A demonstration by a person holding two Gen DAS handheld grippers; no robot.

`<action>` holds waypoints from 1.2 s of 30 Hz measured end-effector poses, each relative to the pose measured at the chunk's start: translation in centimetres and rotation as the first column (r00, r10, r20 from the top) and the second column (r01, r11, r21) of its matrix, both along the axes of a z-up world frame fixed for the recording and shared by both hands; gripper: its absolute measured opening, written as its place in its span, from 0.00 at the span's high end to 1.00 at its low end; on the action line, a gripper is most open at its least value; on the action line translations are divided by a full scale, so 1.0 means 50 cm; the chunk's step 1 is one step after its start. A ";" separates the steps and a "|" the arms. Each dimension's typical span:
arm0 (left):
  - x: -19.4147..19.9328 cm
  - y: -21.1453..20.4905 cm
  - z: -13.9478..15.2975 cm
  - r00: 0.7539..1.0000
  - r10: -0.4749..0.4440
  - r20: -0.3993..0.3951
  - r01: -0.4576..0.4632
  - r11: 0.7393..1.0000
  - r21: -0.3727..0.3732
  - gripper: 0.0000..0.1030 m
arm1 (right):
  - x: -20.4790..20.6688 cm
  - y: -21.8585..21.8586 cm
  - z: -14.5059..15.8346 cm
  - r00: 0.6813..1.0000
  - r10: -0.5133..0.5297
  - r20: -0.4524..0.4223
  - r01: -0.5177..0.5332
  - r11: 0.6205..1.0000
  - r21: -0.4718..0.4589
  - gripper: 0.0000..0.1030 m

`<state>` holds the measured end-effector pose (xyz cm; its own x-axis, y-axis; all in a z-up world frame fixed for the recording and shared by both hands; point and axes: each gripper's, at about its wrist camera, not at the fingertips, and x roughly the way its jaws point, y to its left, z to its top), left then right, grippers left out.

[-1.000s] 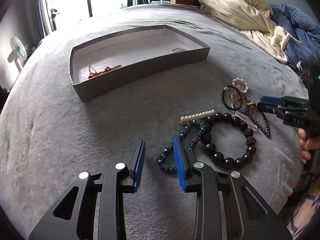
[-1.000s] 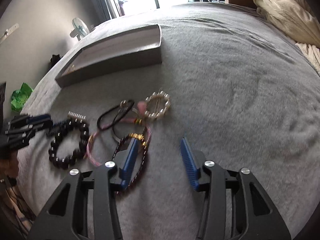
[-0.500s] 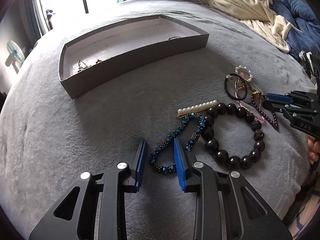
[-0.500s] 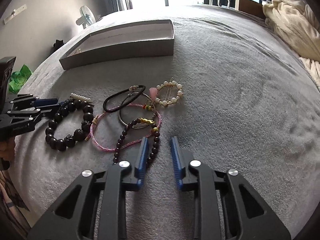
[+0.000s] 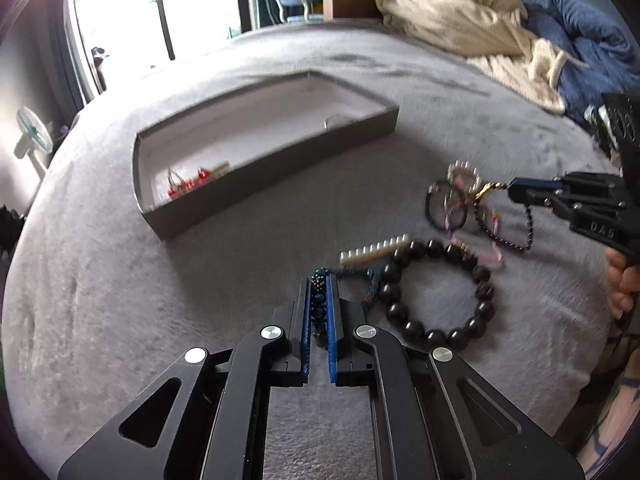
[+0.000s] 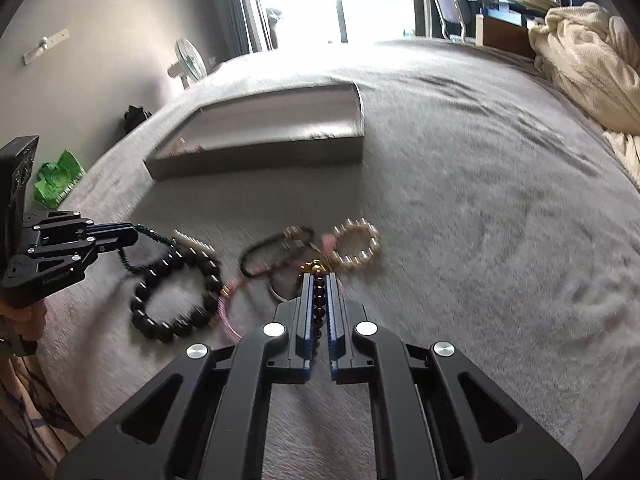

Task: Organize jewelry
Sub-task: 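Carry both bracelets into the grey tray and open both tools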

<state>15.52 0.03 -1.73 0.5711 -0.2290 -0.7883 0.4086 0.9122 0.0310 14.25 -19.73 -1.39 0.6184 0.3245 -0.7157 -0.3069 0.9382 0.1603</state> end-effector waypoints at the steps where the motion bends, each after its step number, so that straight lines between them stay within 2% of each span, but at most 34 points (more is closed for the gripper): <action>1: 0.000 0.004 0.010 1.000 0.005 0.011 -0.005 1.000 -0.013 0.93 | 0.001 0.003 0.005 1.000 0.003 0.006 -0.003 1.000 0.008 0.94; 10: 0.003 0.021 0.046 0.999 0.029 0.043 -0.025 0.995 -0.093 0.93 | 0.002 0.009 0.036 0.999 0.005 0.045 -0.007 0.999 0.053 0.94; 25: 0.016 0.050 0.075 0.995 0.080 0.061 -0.070 0.985 -0.156 0.93 | 0.009 0.003 0.061 0.997 -0.013 0.075 0.005 0.995 0.103 0.94; 36: 0.026 0.080 0.096 0.991 0.113 0.070 -0.098 0.976 -0.194 0.93 | 0.027 -0.009 0.065 0.997 -0.034 0.066 0.025 0.991 0.134 0.94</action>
